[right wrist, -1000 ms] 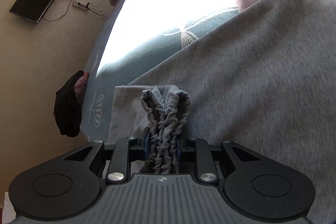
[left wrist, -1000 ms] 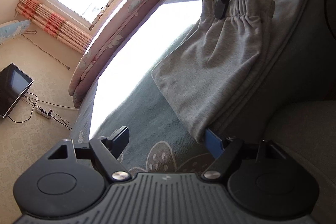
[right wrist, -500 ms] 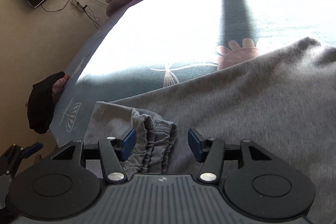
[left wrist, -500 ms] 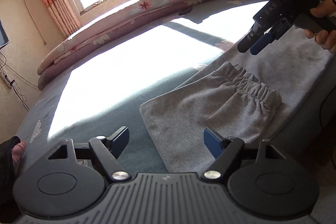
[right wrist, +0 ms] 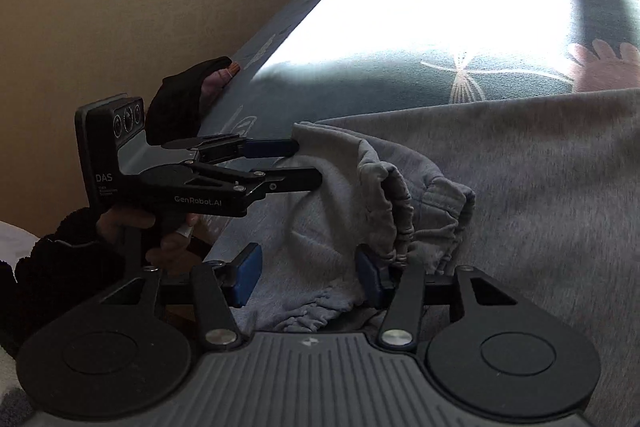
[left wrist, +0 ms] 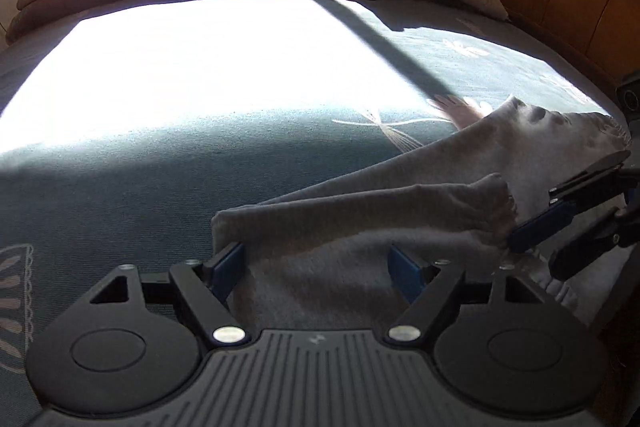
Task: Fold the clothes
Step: 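Withdraw the open right gripper and bring it back to the cuff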
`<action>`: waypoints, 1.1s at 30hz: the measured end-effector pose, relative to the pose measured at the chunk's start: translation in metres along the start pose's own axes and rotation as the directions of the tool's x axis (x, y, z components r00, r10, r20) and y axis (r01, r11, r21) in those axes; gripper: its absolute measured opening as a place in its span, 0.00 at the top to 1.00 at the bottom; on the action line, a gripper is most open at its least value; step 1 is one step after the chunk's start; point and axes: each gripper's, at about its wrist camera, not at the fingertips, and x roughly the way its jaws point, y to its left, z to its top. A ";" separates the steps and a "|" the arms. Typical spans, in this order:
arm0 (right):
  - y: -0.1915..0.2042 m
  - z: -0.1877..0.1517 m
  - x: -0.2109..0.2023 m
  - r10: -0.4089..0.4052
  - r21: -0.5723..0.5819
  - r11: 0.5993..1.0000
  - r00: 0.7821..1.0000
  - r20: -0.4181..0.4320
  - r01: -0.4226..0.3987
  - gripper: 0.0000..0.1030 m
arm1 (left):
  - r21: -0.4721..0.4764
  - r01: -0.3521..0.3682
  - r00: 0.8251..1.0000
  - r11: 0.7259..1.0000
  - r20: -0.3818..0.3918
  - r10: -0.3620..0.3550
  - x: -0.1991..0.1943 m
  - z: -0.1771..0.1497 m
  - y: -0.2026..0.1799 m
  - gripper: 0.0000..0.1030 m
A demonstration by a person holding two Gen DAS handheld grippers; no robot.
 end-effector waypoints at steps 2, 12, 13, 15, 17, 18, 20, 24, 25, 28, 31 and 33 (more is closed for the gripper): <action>0.000 0.019 -0.013 0.025 0.003 1.000 0.999 0.020 -0.025 0.42 | 0.044 0.038 0.999 0.998 0.011 -0.038 -0.008 -0.003 -0.008 0.22; -0.010 0.151 0.096 0.314 0.144 0.946 0.927 -0.205 -0.289 0.30 | 0.066 0.033 0.998 0.997 0.047 -0.037 0.004 -0.011 -0.005 0.18; -0.010 0.156 0.115 0.306 0.158 0.949 0.921 -0.241 -0.274 0.30 | 0.058 0.020 0.998 0.998 0.053 -0.023 0.006 -0.009 -0.002 0.18; -0.009 0.158 0.146 0.266 0.142 0.962 0.912 -0.312 -0.232 0.30 | 0.019 0.043 0.997 0.999 0.062 -0.044 0.008 -0.011 0.008 0.19; -0.007 0.157 0.167 0.227 0.121 0.973 0.908 -0.354 -0.196 0.30 | -0.008 0.071 0.995 0.997 0.072 -0.070 0.009 -0.014 0.015 0.18; -0.006 0.154 0.177 0.219 0.120 0.975 0.900 -0.376 -0.187 0.30 | -0.004 0.073 0.994 0.997 0.078 -0.072 0.009 -0.016 0.015 0.18; -0.003 0.149 0.187 0.228 0.125 0.973 0.887 -0.402 -0.194 0.30 | 0.008 0.073 0.993 0.997 0.089 -0.073 0.009 -0.019 0.014 0.18; 0.003 0.148 0.195 0.218 0.104 0.976 0.886 -0.410 -0.191 0.30 | 0.005 0.086 0.991 0.996 0.106 -0.086 0.009 -0.014 0.018 0.17; 0.004 0.150 0.197 0.204 0.097 0.979 0.891 -0.406 -0.180 0.30 | -0.010 0.095 0.989 0.995 0.114 -0.093 0.011 -0.011 0.021 0.17; 0.008 0.160 0.198 0.147 0.078 0.989 0.919 -0.365 -0.127 0.30 | -0.054 0.121 0.984 0.991 0.139 -0.113 0.017 -0.002 0.031 0.17; 0.012 0.163 0.176 0.113 0.063 0.993 0.934 -0.338 -0.097 0.30 | -0.082 0.135 0.982 0.988 0.144 -0.122 0.023 0.005 0.036 0.17; 0.014 0.159 0.151 0.085 0.051 0.996 0.945 -0.314 -0.073 0.30 | -0.088 0.127 0.984 0.988 0.138 -0.114 0.021 0.008 0.034 0.17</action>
